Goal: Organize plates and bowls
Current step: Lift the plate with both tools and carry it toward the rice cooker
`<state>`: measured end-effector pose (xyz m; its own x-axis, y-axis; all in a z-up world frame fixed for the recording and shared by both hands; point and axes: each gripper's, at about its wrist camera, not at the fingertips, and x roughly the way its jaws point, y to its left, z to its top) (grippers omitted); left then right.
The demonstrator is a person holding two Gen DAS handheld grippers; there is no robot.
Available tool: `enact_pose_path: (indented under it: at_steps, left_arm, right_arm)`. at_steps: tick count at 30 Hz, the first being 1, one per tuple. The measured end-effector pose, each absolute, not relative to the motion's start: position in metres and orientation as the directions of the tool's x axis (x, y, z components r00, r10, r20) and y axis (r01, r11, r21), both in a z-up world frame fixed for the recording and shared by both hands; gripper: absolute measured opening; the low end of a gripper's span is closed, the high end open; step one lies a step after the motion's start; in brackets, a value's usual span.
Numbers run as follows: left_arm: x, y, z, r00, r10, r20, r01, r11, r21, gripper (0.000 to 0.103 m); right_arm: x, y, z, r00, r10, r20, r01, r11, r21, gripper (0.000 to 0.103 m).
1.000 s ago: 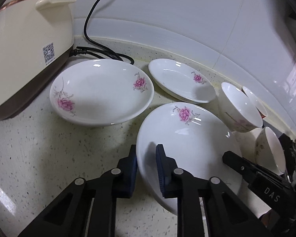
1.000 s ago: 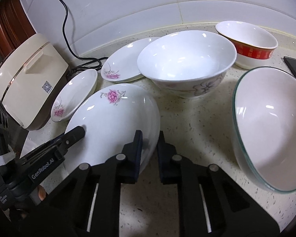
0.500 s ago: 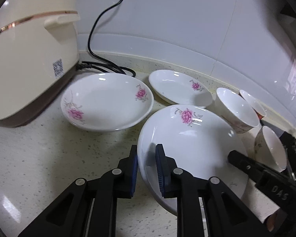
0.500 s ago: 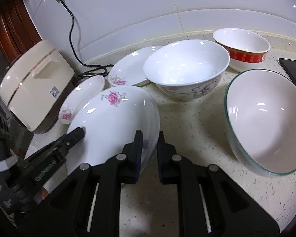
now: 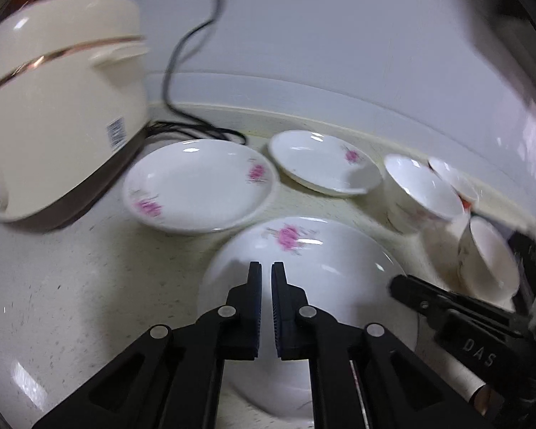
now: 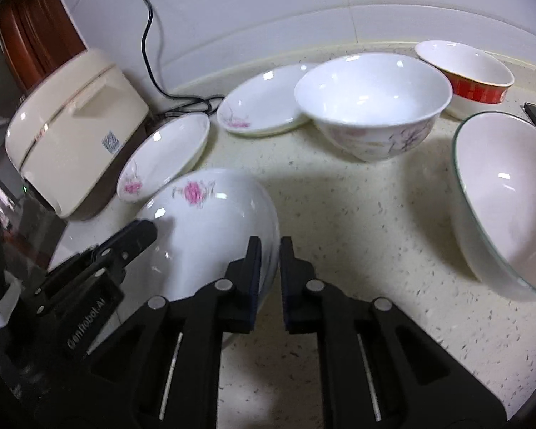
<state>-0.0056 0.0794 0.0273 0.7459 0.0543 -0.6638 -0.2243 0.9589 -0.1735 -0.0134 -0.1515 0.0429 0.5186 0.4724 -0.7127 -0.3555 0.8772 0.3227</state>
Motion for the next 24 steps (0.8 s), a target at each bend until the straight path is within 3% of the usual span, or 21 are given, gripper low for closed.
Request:
enact_pose_path:
  at_steps: [3, 5, 7, 9, 12, 13, 14, 15, 19, 24]
  left_arm:
    - [-0.015, 0.102, 0.027, 0.724, 0.091, -0.684, -0.298, 0.935, -0.191, 0.018]
    - [-0.017, 0.117, 0.021, 0.684, 0.109, -0.721, -0.353, 0.914, -0.197, 0.053]
    - [-0.016, 0.125, 0.014, 0.66, 0.1, -0.744, -0.38, 0.9, -0.216, 0.061]
    - [-0.013, 0.126, 0.009, 0.664, 0.04, -0.747, -0.345, 0.902, -0.259, 0.061]
    - [-0.005, 0.11, 0.009, 0.663, 0.054, -0.747, -0.311, 0.927, -0.209, 0.059]
    - [-0.004, 0.103, 0.01, 0.665, 0.059, -0.745, -0.295, 0.937, -0.189, 0.053]
    - [-0.002, 0.093, 0.01, 0.661, 0.071, -0.747, -0.272, 0.951, -0.149, 0.039]
    - [-0.003, 0.091, 0.012, 0.668, 0.064, -0.741, -0.259, 0.954, -0.151, 0.033]
    - [-0.011, 0.099, 0.013, 0.676, 0.055, -0.734, -0.281, 0.941, -0.187, 0.022]
    - [-0.02, 0.098, 0.018, 0.691, 0.111, -0.715, -0.3, 0.943, -0.143, 0.021]
  right_arm:
    - [-0.012, -0.152, 0.041, 0.51, 0.476, -0.717, -0.355, 0.875, 0.328, 0.011]
    - [-0.011, -0.148, 0.037, 0.492, 0.476, -0.729, -0.354, 0.874, 0.332, 0.011]
    - [-0.01, -0.145, 0.035, 0.476, 0.477, -0.739, -0.354, 0.873, 0.335, 0.014]
    - [-0.01, -0.144, 0.032, 0.456, 0.486, -0.746, -0.354, 0.868, 0.349, 0.016]
    - [-0.01, -0.144, 0.032, 0.448, 0.492, -0.746, -0.36, 0.864, 0.353, 0.018]
    - [-0.009, -0.143, 0.031, 0.443, 0.494, -0.748, -0.364, 0.862, 0.354, 0.019]
    - [-0.01, -0.143, 0.031, 0.441, 0.496, -0.748, -0.368, 0.86, 0.354, 0.019]
    - [-0.01, -0.143, 0.032, 0.44, 0.497, -0.748, -0.372, 0.859, 0.352, 0.02]
    - [-0.011, -0.146, 0.032, 0.44, 0.497, -0.748, -0.366, 0.86, 0.356, 0.017]
    - [-0.013, -0.145, 0.031, 0.417, 0.542, -0.73, -0.369, 0.835, 0.409, 0.015]
